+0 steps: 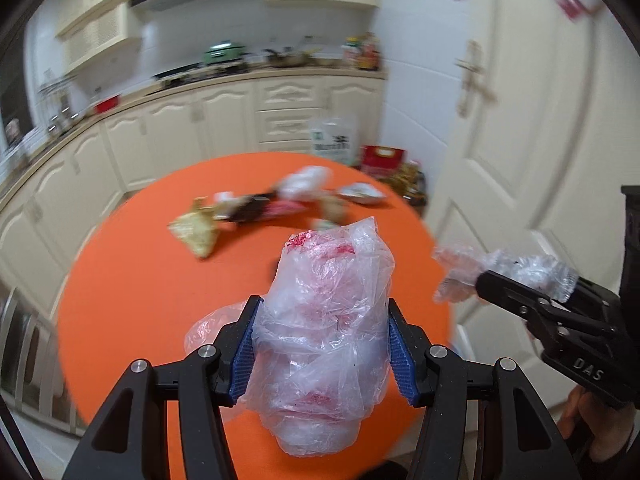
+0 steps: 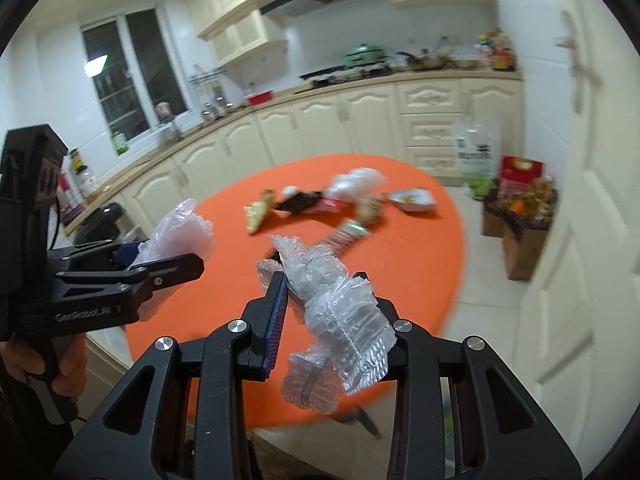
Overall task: Collect trash
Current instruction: 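Carry both plastics to the blue bin and open both tools over it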
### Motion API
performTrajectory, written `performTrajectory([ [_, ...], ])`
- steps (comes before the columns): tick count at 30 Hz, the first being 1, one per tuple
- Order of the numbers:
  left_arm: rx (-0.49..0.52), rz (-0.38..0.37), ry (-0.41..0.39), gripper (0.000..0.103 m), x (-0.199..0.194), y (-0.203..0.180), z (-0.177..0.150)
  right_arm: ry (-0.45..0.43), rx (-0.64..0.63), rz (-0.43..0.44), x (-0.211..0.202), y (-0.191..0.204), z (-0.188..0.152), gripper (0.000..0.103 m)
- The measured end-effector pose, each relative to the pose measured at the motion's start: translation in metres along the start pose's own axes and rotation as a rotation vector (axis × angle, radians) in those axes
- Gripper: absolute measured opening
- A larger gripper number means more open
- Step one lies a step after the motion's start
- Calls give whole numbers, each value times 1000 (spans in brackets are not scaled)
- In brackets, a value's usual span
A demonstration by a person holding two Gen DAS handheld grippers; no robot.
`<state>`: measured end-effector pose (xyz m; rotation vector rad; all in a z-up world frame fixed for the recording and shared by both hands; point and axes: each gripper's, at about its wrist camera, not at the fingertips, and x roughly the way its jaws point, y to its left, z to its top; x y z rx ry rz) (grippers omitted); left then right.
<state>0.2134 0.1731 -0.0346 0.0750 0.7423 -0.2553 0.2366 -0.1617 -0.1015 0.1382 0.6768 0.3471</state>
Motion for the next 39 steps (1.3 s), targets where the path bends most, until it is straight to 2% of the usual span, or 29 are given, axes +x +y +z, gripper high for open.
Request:
performTrajectory([
  [6,120,-115,48,53,21,-90,-4,6,65,-154,-49,-65,-38,31],
  [10,184,-143,94,53,50,-136,4,32,117,-236,-65,-108,-61,31],
  [15,255,-178,174,54,97,-186,1,84,175,-269,-64,-151,-88,31],
  [21,280,-200,271,54,163,-225,1,149,222,-297,-36,-193,-119,27],
  [22,279,-201,283,54,179,-223,12,172,226,-313,-29,-202,-125,27],
  [25,283,-211,332,54,215,-230,18,196,256,-318,-20,-217,-142,27],
  [29,296,-189,381,57,253,-242,19,235,281,-334,-11,-232,-155,29],
  [31,298,-185,404,58,270,-247,20,246,285,-334,-9,-237,-157,33],
  [36,287,-186,449,61,296,-260,27,258,302,-330,-7,-240,-161,53],
  [39,276,-174,439,61,296,-258,35,262,301,-326,-8,-237,-158,55],
])
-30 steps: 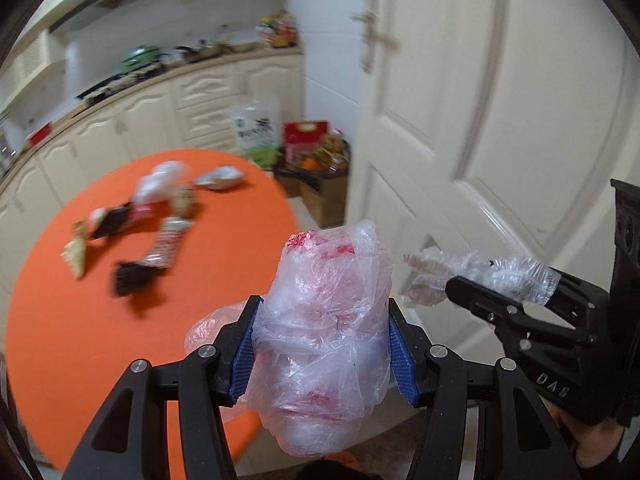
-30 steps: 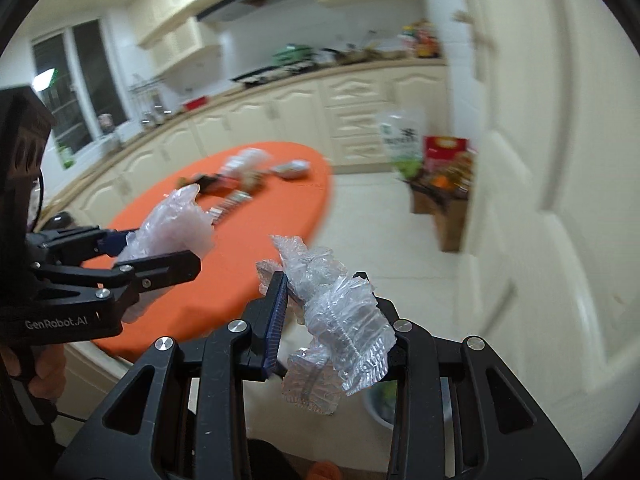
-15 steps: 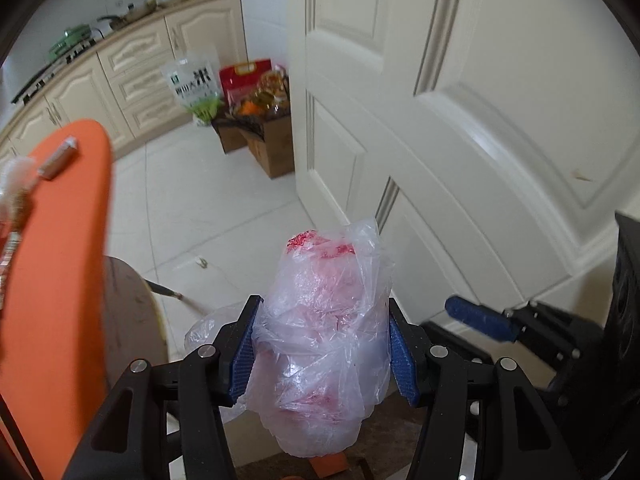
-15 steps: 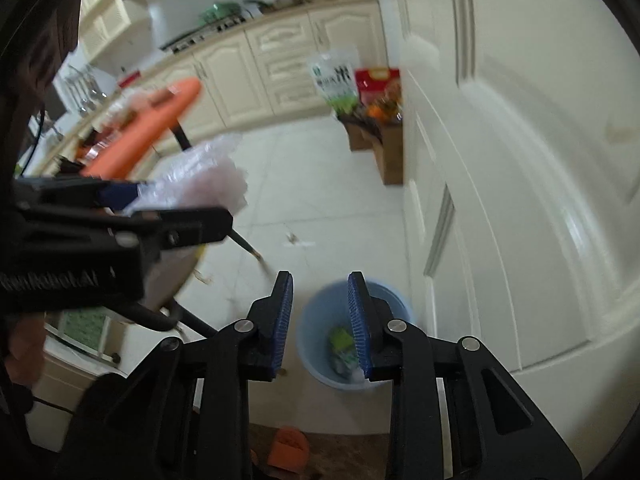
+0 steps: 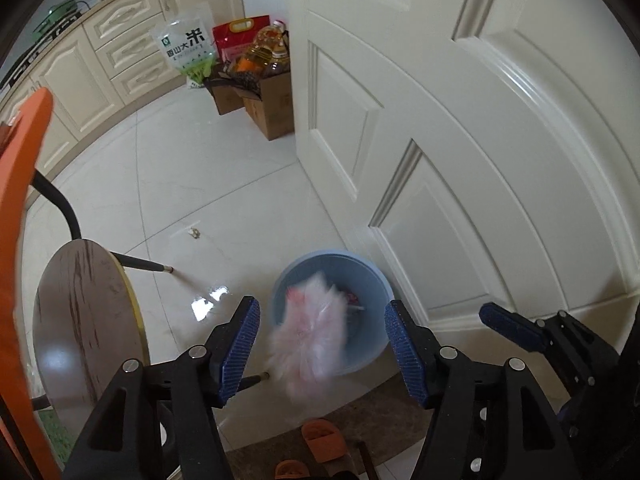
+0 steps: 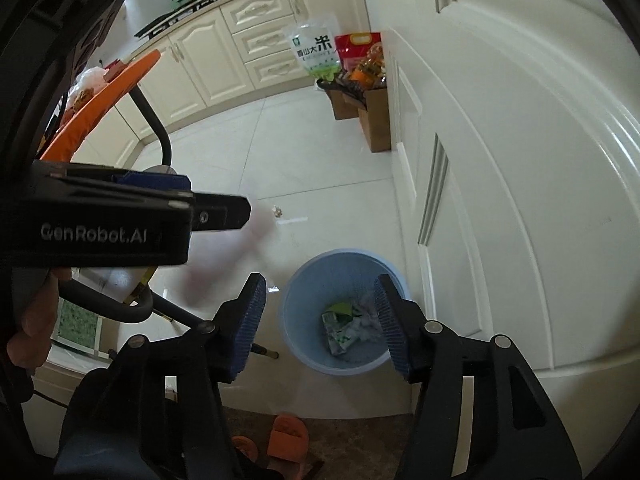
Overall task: Collect trash
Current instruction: 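Carry both plastics to the blue bin and open both tools over it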
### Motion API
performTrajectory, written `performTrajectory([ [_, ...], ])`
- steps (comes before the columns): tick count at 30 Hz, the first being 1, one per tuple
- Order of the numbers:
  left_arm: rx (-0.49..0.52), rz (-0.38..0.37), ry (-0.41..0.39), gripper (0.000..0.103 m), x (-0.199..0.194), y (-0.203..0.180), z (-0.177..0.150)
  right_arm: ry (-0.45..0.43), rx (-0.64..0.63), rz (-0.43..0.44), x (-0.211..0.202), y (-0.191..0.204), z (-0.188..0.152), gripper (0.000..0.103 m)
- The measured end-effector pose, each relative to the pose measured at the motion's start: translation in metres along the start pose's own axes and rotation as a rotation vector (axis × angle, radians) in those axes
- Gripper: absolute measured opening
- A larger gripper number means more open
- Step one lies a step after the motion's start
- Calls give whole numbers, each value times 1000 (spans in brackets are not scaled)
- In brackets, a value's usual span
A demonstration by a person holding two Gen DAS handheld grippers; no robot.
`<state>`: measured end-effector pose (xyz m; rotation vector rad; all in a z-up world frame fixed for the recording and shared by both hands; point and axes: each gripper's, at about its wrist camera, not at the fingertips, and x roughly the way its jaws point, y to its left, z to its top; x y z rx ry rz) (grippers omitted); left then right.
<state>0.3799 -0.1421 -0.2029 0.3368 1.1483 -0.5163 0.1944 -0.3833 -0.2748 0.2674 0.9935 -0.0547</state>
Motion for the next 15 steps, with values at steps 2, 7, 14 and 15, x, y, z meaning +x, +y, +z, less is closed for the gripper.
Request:
performTrajectory([
  [2,-14,-8,-12,61,-8,3,-1,-6,-3,-1,-5,4,0,66],
  [7,-18,-13,-77,61,-51,12,-25,-41,-10,5,-24,19,2,72],
  [14,-43,38,-229,62,-126,27,-72,-125,-39,20,-71,53,5,84],
  [15,-53,45,-264,67,-142,33,-82,-146,-48,28,-82,63,7,85],
])
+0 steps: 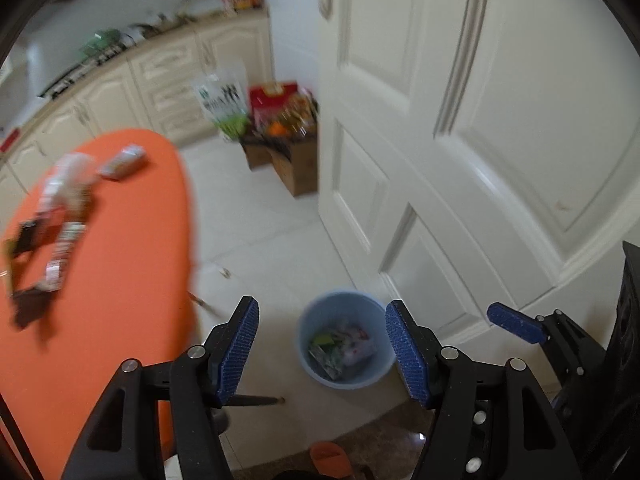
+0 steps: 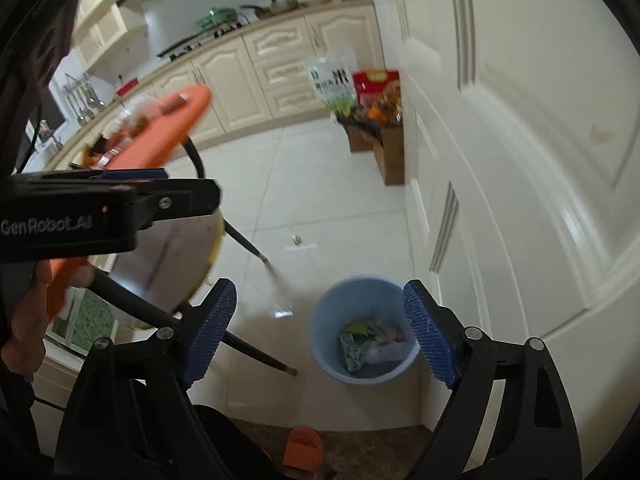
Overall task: Collect trash
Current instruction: 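Carry both plastics to the blue bin and open both tools over it, then move both tools back to the table toward the black bag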
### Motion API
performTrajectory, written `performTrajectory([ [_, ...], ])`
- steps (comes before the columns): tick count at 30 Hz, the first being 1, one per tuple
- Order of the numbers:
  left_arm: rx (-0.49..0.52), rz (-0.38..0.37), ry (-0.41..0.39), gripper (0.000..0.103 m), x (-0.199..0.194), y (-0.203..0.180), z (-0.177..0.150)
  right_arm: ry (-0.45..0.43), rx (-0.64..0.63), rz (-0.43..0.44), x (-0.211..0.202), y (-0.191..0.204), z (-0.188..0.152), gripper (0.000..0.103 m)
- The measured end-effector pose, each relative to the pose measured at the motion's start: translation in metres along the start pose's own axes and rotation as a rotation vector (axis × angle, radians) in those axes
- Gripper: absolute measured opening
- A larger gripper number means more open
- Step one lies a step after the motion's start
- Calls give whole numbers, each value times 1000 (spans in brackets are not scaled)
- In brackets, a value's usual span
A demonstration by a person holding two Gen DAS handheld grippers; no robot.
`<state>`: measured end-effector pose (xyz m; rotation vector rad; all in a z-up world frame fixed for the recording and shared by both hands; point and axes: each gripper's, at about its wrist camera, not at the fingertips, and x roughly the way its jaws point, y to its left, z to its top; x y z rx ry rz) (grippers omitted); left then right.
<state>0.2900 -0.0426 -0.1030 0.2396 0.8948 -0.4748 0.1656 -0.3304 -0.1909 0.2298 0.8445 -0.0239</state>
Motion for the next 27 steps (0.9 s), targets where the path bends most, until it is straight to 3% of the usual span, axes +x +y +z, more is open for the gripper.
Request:
performTrajectory([
  [3,-35,32,-84,73,-41,19,-15,-57,-21,29,-22,25,10,89],
  [5,-66,60,-135,77,-67,36,-30,-84,-38,32,-32,43,17,100],
  [11,-153,184,-234,86,-127,99,-79,-134,-128,89,-48,112,36,100],
  [18,-257,264,-243,86,-148,161,-119,-138,-189,153,-39,173,55,100],
  [22,-300,273,-231,86,-156,177,-119,-124,-216,180,-24,196,63,103],
  [27,-311,244,-193,86,-129,193,-95,-96,-233,190,1,206,73,103],
])
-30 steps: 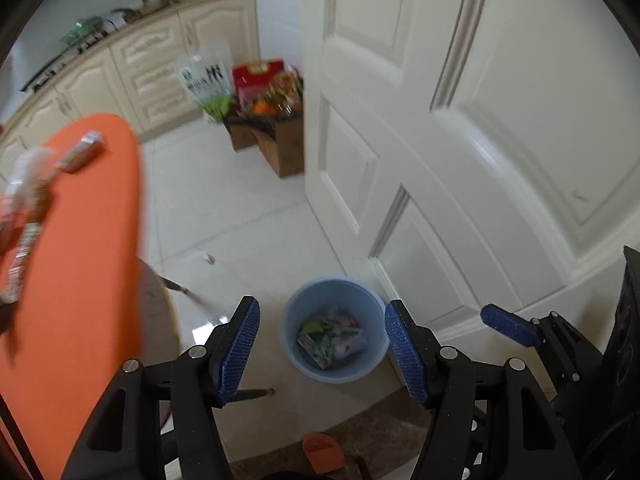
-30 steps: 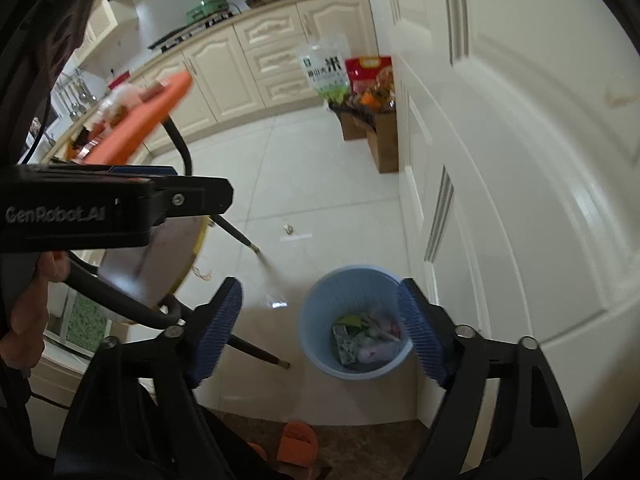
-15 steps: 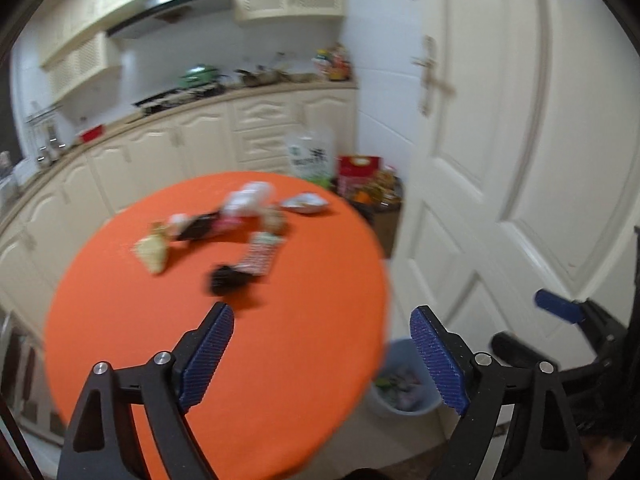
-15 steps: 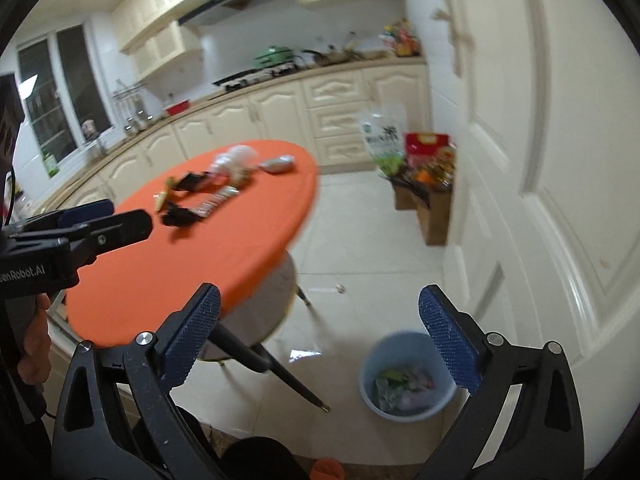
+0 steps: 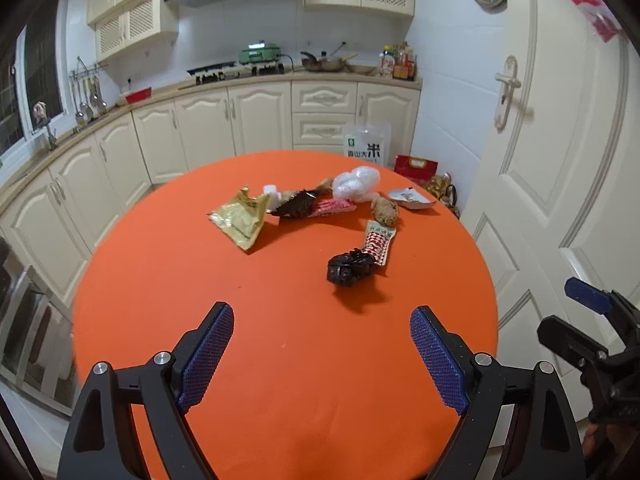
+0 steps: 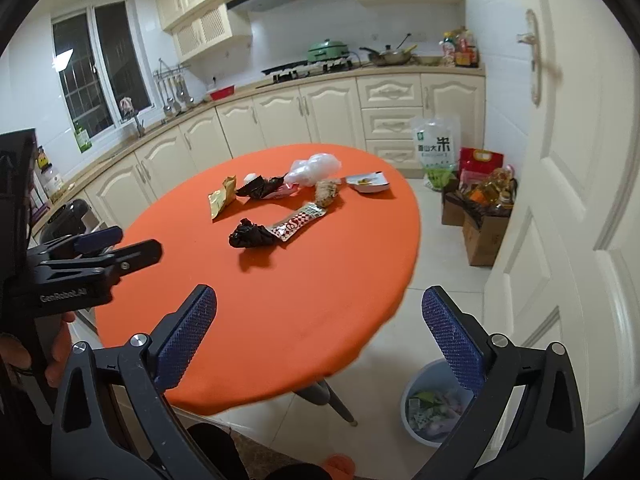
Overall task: Collect trash
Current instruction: 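Move both tools back to the table toward the black bag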
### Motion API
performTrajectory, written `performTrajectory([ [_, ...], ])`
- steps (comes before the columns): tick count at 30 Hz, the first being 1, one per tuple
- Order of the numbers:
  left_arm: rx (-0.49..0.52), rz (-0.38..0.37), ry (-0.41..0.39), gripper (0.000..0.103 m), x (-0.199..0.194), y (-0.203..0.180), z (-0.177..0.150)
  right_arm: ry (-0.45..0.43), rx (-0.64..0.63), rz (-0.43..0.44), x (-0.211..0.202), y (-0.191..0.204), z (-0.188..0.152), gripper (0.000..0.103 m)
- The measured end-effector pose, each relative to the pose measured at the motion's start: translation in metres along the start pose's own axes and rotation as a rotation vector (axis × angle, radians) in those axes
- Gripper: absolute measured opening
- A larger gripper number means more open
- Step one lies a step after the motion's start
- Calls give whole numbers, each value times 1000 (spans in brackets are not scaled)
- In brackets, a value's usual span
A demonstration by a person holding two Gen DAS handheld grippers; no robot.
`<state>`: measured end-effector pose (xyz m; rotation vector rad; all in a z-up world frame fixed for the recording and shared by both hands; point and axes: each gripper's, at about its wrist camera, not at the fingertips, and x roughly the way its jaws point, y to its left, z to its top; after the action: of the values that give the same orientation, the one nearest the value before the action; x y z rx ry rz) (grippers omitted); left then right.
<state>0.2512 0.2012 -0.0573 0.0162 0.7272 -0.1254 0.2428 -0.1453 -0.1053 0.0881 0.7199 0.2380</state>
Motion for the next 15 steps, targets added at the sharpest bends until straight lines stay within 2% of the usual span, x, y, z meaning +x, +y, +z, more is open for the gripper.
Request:
performTrajectory([
  [4,11,-15,45,86,49,-1,28,22,-1,6,27,-9,7,103],
  [10,32,-13,103,83,121,-9,51,53,8,8,65,-30,20,103],
  [12,28,-16,127,73,141,-8,56,58,7,8,74,-34,24,103],
  [15,12,-26,158,65,167,-3,62,69,-8,9,92,-36,36,103],
])
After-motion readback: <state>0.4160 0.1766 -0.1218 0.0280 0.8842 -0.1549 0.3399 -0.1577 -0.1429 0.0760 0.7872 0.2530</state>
